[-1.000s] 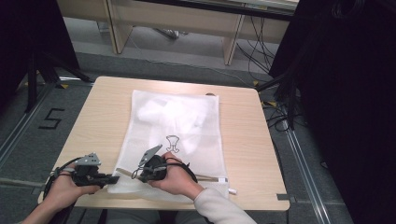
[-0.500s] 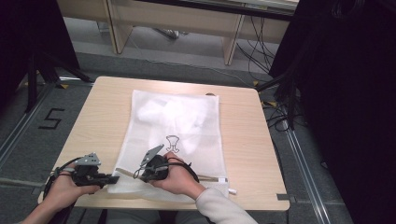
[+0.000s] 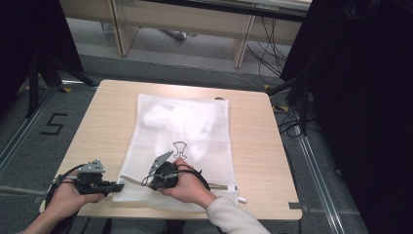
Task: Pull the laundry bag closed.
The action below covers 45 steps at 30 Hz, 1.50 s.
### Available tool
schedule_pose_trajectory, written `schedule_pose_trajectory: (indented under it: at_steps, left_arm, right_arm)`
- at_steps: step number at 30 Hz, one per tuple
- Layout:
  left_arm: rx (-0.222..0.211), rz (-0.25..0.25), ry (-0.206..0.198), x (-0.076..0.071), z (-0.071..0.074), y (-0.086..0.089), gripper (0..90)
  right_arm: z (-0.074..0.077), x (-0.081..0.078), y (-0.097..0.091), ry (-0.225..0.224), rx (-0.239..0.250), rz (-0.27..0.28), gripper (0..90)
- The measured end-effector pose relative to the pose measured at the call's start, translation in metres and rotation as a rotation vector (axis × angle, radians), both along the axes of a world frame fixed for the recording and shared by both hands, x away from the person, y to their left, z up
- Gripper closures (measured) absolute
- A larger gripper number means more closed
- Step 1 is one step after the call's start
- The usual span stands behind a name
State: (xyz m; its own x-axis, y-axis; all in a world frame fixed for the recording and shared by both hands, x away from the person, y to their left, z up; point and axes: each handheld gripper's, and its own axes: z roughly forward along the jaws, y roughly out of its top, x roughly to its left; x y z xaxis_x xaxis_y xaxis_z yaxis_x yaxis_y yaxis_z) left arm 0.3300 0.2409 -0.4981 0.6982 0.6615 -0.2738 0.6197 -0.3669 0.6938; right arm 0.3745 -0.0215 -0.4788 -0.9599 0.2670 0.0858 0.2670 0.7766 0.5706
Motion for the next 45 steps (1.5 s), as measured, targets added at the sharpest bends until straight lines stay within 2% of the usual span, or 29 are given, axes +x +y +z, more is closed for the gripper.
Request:
schedule_pose_trajectory:
  at_steps: [1, 2, 6, 7, 10, 11, 13, 14, 17, 19, 24, 26, 31, 45]
  left_arm:
    - [-0.001, -0.001, 0.002, 0.000, 0.000, 0.000, 85.6]
    - [-0.011, 0.001, -0.002, 0.000, -0.001, 0.000, 85.6]
    - [-0.002, 0.003, 0.002, 0.000, 0.000, 0.000, 85.6]
    - [-0.013, 0.014, -0.013, 0.000, -0.001, -0.001, 85.5]
    - [0.002, 0.004, -0.001, 0.000, 0.000, 0.000, 85.5]
    - [0.002, 0.000, -0.012, 0.000, -0.001, 0.000, 85.5]
    - [-0.015, 0.015, -0.011, 0.000, -0.001, -0.001, 85.5]
    - [0.010, -0.005, 0.001, 0.000, 0.000, 0.001, 85.5]
    - [0.006, -0.008, -0.001, 0.001, 0.000, 0.001, 85.5]
    - [-0.003, 0.005, -0.015, 0.000, -0.001, 0.000, 85.6]
    - [0.001, 0.009, -0.014, 0.000, -0.001, 0.000, 85.6]
    - [0.006, -0.006, 0.002, 0.001, 0.000, 0.001, 85.6]
    - [0.009, -0.003, 0.000, 0.001, 0.000, 0.001, 85.6]
    - [0.009, -0.001, 0.002, 0.001, -0.001, 0.001, 85.5]
  right_arm:
    - [0.000, 0.000, 0.000, -0.005, -0.003, 0.008, 82.4]
    - [0.001, 0.000, -0.001, 0.007, -0.006, -0.010, 82.4]
    - [0.001, 0.000, -0.004, 0.005, -0.006, -0.011, 82.4]
    - [0.001, 0.000, -0.004, 0.007, -0.006, -0.011, 82.4]
    - [0.001, 0.000, -0.003, 0.007, -0.007, -0.010, 82.4]
    - [0.001, 0.000, -0.003, 0.007, -0.006, -0.010, 82.4]
    - [0.001, 0.000, -0.004, 0.007, -0.006, -0.011, 82.4]
    - [0.001, 0.001, -0.004, -0.002, -0.005, 0.003, 82.4]
    - [0.002, 0.000, -0.005, 0.008, -0.011, -0.014, 82.4]
    - [0.002, 0.000, -0.006, 0.006, -0.009, -0.013, 82.4]
    - [0.001, 0.001, -0.006, 0.000, -0.006, -0.001, 82.4]
    - [0.002, 0.001, -0.007, 0.009, -0.009, -0.017, 82.4]
    - [0.001, 0.003, -0.011, -0.007, -0.013, -0.003, 82.4]
    - [0.002, 0.002, -0.014, 0.004, -0.013, -0.011, 82.4]
